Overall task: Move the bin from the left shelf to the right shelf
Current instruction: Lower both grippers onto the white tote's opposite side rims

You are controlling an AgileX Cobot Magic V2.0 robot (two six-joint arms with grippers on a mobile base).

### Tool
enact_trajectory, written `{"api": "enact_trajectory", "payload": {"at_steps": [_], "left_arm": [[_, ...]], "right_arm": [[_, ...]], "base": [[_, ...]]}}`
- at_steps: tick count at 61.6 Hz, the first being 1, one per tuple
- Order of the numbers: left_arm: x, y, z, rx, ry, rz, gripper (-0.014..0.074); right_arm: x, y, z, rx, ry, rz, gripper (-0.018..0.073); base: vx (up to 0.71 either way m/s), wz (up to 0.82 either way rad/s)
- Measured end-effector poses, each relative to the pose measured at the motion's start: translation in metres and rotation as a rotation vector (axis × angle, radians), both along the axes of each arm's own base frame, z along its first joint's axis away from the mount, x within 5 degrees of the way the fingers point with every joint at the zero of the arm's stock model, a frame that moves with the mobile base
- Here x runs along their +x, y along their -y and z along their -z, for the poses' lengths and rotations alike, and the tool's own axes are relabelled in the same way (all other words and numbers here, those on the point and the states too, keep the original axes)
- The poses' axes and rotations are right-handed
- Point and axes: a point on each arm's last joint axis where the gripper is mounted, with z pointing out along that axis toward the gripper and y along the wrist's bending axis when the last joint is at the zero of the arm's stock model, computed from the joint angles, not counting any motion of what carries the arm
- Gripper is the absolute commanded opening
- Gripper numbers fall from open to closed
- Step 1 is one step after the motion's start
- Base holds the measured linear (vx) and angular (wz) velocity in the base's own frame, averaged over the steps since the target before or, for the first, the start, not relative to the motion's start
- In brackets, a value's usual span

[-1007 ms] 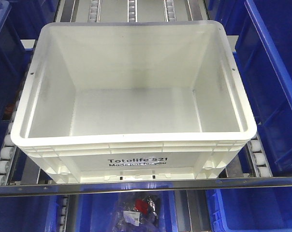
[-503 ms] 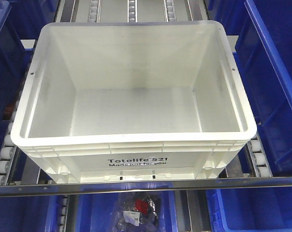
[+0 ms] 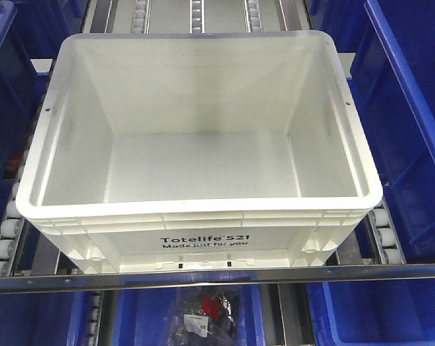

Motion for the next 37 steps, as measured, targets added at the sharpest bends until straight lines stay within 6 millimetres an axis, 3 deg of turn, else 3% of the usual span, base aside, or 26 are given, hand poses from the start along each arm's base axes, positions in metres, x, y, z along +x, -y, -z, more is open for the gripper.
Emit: {"api": "enact_trajectory", "payload": {"at_steps": [8,13,25,37], "left_arm": [[-0.006,0.0,-0.011,0.038,0.001,0.018,0.0616],[-0.005,0.002,-0.02,0.085,-0.016,0.051,0.0685],[0.012,0.014,-0.028,0.137,-0.07,0.235,0.0681],[0.031,0.032,-0.022,0.197,-0.181,0.453,0.067]], "right_arm": [[0.0,-0.007,-0.001,0.013,0.007,-0.078,0.0638],[-0.001,-0.01,-0.002,0.027,0.011,-0.11,0.0713],[0.009,-0.017,-0.017,0.037,-0.03,-0.19,0.0699],[0.037,-0.038,-0.021,-0.078,-0.165,-0.338,0.0643]], "base": [[0.0,0.0],[0.0,0.0],[0.0,0.0],[0.0,0.0]]}}
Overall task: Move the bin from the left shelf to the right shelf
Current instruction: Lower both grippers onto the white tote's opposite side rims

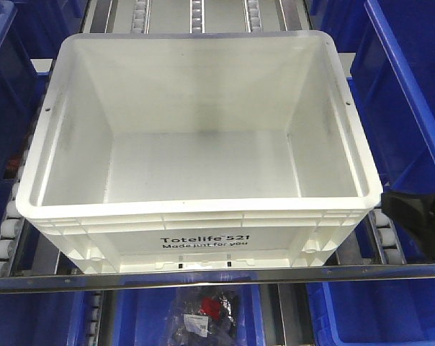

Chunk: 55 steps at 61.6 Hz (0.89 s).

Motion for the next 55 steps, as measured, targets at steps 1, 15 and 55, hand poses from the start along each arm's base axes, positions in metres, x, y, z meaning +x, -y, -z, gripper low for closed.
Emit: {"api": "enact_trajectory", "payload": {"at_steps": [1,15,55], "left_arm": [[0.001,0.001,0.0,0.009,-0.005,0.009,0.0669],[0.043,0.013,-0.004,0.081,-0.114,-0.061,0.0653],[0.174,0.049,0.034,0.097,-0.434,-0.44,0.0602]], "right_arm": [[0.002,-0.002,0.0,-0.009,-0.008,0.0,0.0642],[0.043,-0.028,-0.015,-0.176,-0.045,0.076,0.0631],[0.141,-0.083,-0.008,-0.069,-0.177,0.323,0.0594]], "base": [[0.0,0.0],[0.0,0.0],[0.0,0.0]]}}
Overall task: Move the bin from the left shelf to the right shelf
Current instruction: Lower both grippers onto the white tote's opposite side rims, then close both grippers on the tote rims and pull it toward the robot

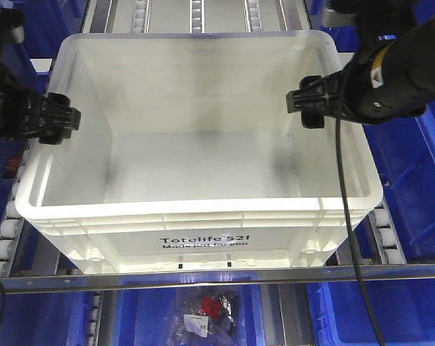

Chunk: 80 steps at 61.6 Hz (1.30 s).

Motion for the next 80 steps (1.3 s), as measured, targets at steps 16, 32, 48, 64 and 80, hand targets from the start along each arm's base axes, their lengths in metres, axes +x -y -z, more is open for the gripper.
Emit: {"api": "enact_trajectory", "payload": {"at_steps": [16,32,48,64,80], "left_arm": [[0.016,0.008,0.012,-0.015,0.015,0.007,0.0593],[0.023,0.011,0.018,-0.017,0.014,0.011,0.0593],[0.024,0.011,0.019,-0.017,0.014,0.012,0.0592],[0.024,0.011,0.019,-0.017,0.014,0.012,0.0581],[0.024,0.011,0.019,-0.015,0.009,0.01,0.0467]], "right_arm": [[0.031,0.022,0.017,0.01,-0.095,0.055,0.0589],[0.043,0.022,0.035,0.018,-0.167,0.018,0.0584],[0.047,0.021,0.041,0.017,-0.18,0.016,0.0515],[0.043,0.022,0.034,0.019,-0.16,0.004,0.04],[0.042,0.022,0.034,0.017,-0.17,-0.002,0.0284]], "base": [[0.0,0.0],[0.0,0.0],[0.0,0.0],[0.0,0.0],[0.0,0.0]]}}
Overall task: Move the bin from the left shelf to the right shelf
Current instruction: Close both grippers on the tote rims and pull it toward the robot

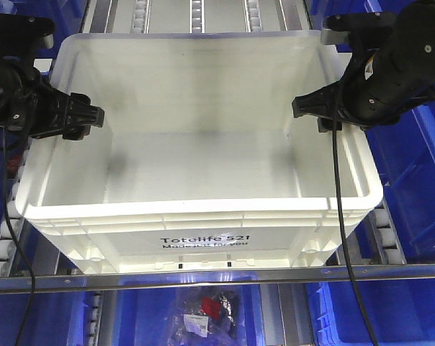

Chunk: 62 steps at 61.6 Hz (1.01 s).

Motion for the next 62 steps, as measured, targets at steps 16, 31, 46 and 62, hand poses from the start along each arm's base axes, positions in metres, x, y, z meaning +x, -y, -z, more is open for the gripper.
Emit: {"api": "enact_trajectory", "payload": {"at_steps": [16,31,46,62], "left_arm": [[-0.0008,0.0004,0.0005,-0.007,-0.011,-0.003,0.0293],[-0.0012,0.0011,0.0008,-0.019,-0.016,-0.006,0.0165],[-0.0015,0.002,0.001,-0.044,-0.022,-0.022,0.0143],[-0.0089,-0.0005,-0.0084,-0.064,0.009,-0.021,0.0144]], "right_arm": [[-0.0007,-0.0016,0.0003,0.017,-0.008,-0.005,0.0183],[-0.0012,-0.0021,0.0005,0.022,-0.014,-0.008,0.0113],[-0.0013,-0.0021,0.0006,0.022,-0.016,-0.007,0.0026],[-0.0041,-0.0014,-0.0036,0.033,-0.004,-0.005,-0.0008]], "base": [[0.0,0.0],[0.0,0.0],[0.0,0.0],[0.0,0.0]]}}
